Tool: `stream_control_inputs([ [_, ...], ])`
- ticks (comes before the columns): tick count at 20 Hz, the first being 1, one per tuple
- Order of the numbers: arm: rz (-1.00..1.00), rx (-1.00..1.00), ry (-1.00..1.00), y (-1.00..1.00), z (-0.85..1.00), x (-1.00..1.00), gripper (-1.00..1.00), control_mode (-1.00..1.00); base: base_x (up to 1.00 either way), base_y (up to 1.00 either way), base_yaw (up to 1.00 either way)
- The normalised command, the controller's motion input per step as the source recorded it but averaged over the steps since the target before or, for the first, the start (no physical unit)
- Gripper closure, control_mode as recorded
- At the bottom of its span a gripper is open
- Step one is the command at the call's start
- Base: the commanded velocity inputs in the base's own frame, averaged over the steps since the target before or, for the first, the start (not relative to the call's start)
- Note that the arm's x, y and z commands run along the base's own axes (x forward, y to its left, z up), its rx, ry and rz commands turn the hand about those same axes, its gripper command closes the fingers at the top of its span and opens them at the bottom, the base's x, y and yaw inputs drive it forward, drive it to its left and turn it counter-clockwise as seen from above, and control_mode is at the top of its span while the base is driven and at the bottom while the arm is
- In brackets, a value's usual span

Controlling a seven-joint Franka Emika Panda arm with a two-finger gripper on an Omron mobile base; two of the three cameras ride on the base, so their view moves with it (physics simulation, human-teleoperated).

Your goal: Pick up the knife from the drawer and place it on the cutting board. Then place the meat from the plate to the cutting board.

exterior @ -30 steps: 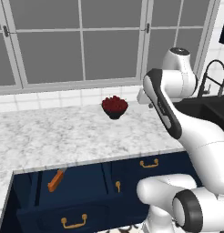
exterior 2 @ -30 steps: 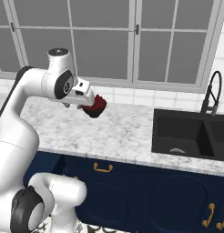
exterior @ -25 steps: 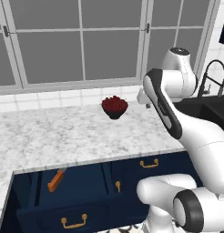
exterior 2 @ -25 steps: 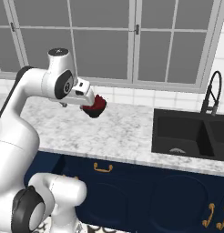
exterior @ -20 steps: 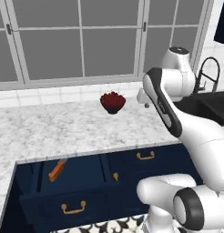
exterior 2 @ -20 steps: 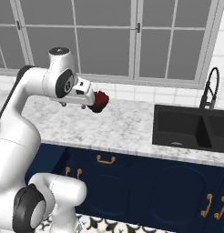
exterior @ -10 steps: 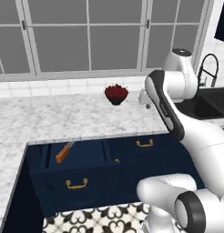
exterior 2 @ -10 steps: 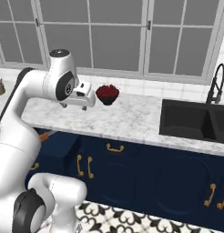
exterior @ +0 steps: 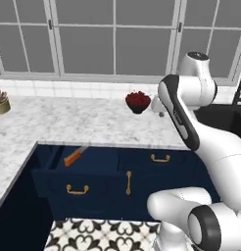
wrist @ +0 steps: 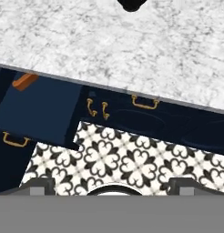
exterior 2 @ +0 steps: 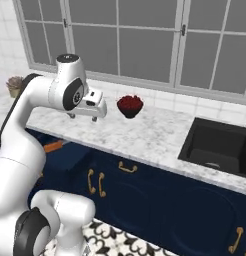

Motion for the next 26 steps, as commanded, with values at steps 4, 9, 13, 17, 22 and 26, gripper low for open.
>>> stream_control_inputs([
  [4,0.0,0.0,0.0,0.0,0.0,0.0,-1.0,1.0,0.47,-0.4,0.37],
  [9,0.0,0.0,0.0,0.0,0.0,0.0,-1.0,1.0,0.15,-0.11,0.42],
  [13,0.0,0.0,0.0,0.0,0.0,0.0,-1.0,1.0,-0.1,-0.09,0.31],
  [17,0.0,0.0,0.0,0.0,0.0,0.0,-1.0,1.0,0.0,-0.38,0.36],
  [22,0.0,0.0,0.0,0.0,0.0,0.0,-1.0,1.0,0.0,-0.31,0.35],
  [26,0.06,0.0,0.0,-0.06,-0.11,0.0,-1.0,-1.0,0.0,-0.21,0.21],
])
